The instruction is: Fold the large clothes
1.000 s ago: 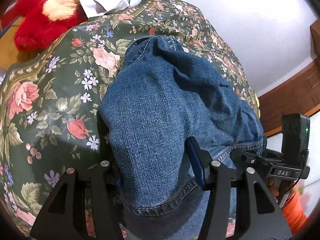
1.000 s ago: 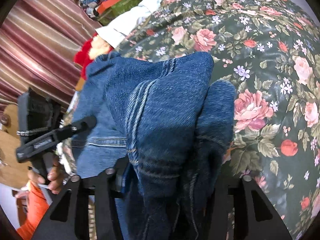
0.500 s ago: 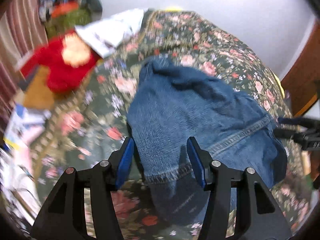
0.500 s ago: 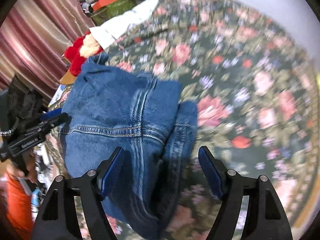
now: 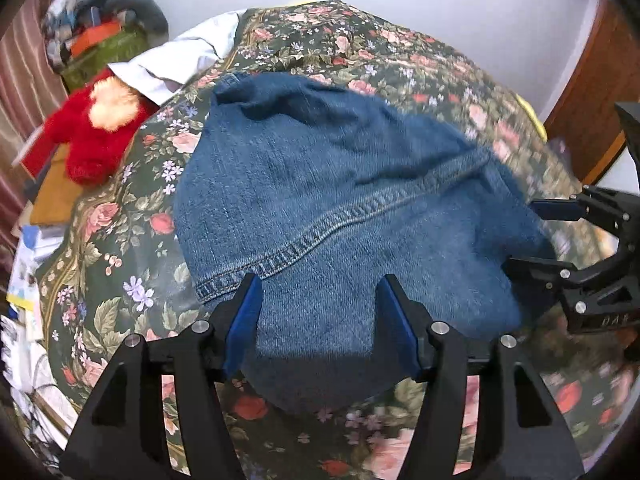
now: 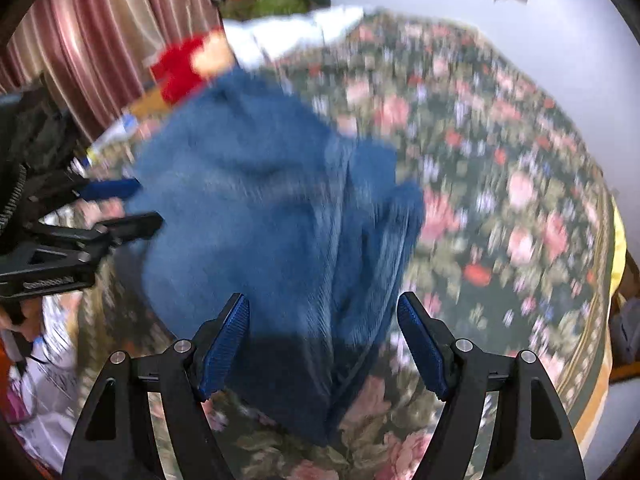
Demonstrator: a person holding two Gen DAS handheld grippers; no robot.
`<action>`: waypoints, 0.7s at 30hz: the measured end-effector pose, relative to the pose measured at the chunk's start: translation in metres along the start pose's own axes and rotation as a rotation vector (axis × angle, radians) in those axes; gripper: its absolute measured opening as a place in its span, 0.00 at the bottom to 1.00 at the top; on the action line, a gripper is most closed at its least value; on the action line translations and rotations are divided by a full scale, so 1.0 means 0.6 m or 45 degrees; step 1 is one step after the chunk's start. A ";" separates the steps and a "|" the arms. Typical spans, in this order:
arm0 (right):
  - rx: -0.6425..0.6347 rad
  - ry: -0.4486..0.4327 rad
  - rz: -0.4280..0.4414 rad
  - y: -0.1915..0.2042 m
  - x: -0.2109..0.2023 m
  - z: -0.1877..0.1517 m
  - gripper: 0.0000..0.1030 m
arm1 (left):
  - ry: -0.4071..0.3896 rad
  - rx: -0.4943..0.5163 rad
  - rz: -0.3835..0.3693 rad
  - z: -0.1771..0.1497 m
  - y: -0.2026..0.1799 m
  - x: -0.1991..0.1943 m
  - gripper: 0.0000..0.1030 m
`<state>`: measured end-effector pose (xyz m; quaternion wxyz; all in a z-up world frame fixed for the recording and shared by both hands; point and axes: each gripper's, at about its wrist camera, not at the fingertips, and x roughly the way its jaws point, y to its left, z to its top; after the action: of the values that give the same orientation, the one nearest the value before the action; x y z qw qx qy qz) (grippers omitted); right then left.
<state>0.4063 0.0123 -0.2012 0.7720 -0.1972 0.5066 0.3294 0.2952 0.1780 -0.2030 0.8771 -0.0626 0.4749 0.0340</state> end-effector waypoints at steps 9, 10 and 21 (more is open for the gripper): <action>0.071 -0.046 0.052 -0.041 -0.045 -0.016 0.73 | -0.034 0.065 0.071 0.005 0.002 -0.041 0.59; 0.072 -0.077 0.048 -0.043 -0.055 -0.009 0.73 | -0.050 0.053 0.066 0.011 0.008 -0.044 0.59; 0.187 -0.191 0.078 -0.073 -0.029 0.102 0.73 | -0.089 -0.078 0.116 0.169 0.064 0.027 0.62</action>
<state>0.4726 0.0150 -0.1615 0.8096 -0.0993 0.4760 0.3287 0.3834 0.2307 -0.1649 0.8885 -0.0666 0.4450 0.0904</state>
